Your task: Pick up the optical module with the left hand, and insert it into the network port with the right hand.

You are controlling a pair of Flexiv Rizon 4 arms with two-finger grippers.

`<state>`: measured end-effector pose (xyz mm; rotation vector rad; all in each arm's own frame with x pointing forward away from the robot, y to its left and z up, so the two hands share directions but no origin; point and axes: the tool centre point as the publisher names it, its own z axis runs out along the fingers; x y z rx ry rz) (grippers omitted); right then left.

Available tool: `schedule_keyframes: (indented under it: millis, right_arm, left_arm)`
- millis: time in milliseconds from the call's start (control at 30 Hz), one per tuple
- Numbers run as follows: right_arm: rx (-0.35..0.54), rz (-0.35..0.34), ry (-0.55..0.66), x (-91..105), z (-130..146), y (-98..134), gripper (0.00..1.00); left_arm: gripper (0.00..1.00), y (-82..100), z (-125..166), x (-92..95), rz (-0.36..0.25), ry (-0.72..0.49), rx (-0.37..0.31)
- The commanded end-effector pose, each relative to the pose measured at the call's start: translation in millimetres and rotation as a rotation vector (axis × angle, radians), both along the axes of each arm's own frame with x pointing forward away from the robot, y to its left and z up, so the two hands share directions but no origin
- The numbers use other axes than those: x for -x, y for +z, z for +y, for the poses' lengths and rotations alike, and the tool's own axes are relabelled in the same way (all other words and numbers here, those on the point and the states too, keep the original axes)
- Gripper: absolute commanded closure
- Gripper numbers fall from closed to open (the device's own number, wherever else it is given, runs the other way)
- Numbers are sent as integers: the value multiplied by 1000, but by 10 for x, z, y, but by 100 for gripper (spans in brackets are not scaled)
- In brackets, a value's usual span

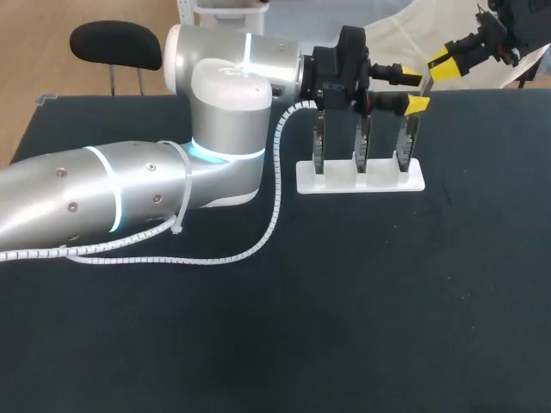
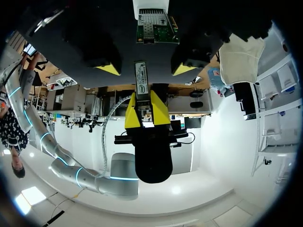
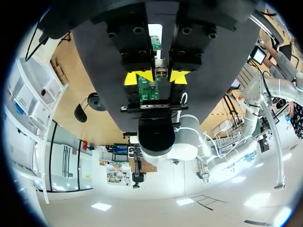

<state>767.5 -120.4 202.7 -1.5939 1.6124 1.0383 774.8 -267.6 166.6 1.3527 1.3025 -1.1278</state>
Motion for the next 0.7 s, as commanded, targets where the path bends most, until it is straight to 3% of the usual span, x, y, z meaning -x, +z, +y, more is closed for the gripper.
schedule_keyframes:
  millis: [33,267,700]
  right_arm:
    - [2,-5,0,22,1,3,100]
    - [0,-5,1,21,-11,9,100]
    - [-3,-4,7,5,-1,3,100]
  left_arm:
    - [0,1,3,8,0,3,-1]
    - [0,1,3,8,0,3,-1]
    - [0,102,81,-50,-32,-47,-133]
